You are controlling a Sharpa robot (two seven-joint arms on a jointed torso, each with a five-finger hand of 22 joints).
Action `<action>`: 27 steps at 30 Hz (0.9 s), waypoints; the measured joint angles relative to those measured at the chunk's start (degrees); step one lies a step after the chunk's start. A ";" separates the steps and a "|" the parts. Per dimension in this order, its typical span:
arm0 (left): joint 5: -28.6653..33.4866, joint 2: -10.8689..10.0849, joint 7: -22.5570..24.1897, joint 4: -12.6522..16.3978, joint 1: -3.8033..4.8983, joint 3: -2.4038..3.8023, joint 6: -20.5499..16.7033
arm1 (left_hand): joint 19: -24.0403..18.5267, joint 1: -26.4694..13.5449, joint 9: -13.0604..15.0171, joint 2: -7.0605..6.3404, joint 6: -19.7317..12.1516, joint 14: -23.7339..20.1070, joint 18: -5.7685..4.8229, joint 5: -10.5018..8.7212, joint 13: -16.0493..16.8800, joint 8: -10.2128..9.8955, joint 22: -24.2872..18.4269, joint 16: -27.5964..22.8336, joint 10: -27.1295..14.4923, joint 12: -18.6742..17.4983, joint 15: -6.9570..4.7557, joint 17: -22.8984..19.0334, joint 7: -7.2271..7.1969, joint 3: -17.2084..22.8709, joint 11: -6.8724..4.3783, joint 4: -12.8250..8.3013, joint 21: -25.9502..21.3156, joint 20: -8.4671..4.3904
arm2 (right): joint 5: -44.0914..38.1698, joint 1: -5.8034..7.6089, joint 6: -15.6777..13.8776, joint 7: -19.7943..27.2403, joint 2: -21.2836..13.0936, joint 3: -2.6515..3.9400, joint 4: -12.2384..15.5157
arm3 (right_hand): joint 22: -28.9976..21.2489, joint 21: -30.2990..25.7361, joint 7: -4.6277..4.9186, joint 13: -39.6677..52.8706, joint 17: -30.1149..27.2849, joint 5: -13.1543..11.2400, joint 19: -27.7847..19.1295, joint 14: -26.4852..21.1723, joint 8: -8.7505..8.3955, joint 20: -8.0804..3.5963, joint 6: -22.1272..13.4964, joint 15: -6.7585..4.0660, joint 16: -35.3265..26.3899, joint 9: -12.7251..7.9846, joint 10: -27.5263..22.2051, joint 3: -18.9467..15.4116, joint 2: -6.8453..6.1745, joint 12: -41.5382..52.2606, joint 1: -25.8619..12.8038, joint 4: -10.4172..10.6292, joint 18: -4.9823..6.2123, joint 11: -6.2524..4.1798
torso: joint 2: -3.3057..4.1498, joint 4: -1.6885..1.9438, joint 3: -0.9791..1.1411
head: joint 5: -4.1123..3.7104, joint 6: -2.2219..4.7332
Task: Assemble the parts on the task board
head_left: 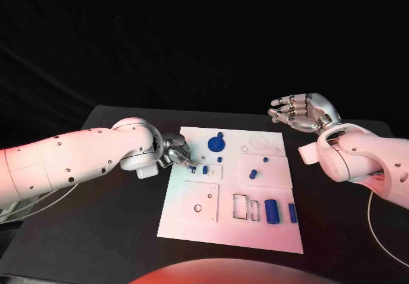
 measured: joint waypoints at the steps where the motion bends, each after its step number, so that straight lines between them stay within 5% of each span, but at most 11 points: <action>1: -0.16 0.00 0.00 0.05 -0.07 0.00 -0.08 | 0.00 0.00 0.00 0.00 0.00 0.00 0.00 0.00 0.00 0.02 0.00 0.00 0.00 0.00 0.00 0.00 0.00 0.00 0.00 0.00 0.00 0.00 | 0.01 0.00 0.01 0.00 0.00 0.00 -0.02 | 0.00 0.00 0.00 0.00 -0.02 0.00 0.00 0.00 0.00 0.00 0.00 0.00 0.00 0.00 -0.10 0.00 0.00 0.00 0.00 0.00 0.00 0.10 | 0.03 0.00 -0.01 | 0.01 0.00; 7: -1.18 0.13 0.01 0.13 -0.39 -0.06 -0.43 | 0.00 -0.61 0.67 -0.15 0.00 0.00 0.00 -0.01 0.12 0.44 0.00 0.00 0.00 0.00 0.00 0.00 0.00 0.50 0.00 -0.01 0.00 0.00 | 0.04 -0.08 0.02 0.03 -0.01 0.00 -0.03 | -0.11 0.00 0.14 -0.14 -0.02 0.00 0.00 -0.21 -0.23 0.00 -0.14 0.21 -0.23 0.00 -0.19 0.00 0.00 0.00 0.00 0.00 0.00 0.19 | 0.15 -0.02 -0.04 | 0.00 -0.05; 8: -1.34 0.18 0.01 0.13 -0.41 -0.06 -0.46 | 0.01 -0.87 0.74 -0.40 0.00 0.00 0.00 -0.20 0.12 0.45 -0.01 0.00 0.00 0.00 0.00 0.00 0.00 2.22 0.00 -1.72 0.00 -0.01 | 0.04 -0.09 0.02 0.04 -0.02 0.00 0.00 | -0.11 0.00 0.17 -0.14 -0.03 0.00 0.00 -0.21 -0.23 0.00 -0.18 0.21 -0.23 -0.05 -0.19 0.00 0.00 0.00 0.00 0.00 0.00 0.19 | 0.15 -0.02 -0.04 | -0.02 -0.07; 27: -5.62 1.47 -0.24 -0.13 -0.49 -0.58 -0.25 | 0.40 -2.11 0.83 -0.75 0.01 0.21 0.00 -0.22 0.54 1.56 -0.02 0.00 0.72 0.61 -0.21 0.00 0.00 2.62 -0.32 -1.35 0.16 -0.41 | 0.08 -0.15 -0.02 0.47 -0.08 0.00 0.13 | -0.18 0.00 0.18 -0.19 -0.09 0.00 0.00 -0.21 -0.23 0.00 -0.18 0.21 -0.23 -0.05 -0.18 -0.16 0.00 0.00 0.00 -0.17 0.00 0.18 | 0.16 -0.02 0.01 | 0.06 -0.49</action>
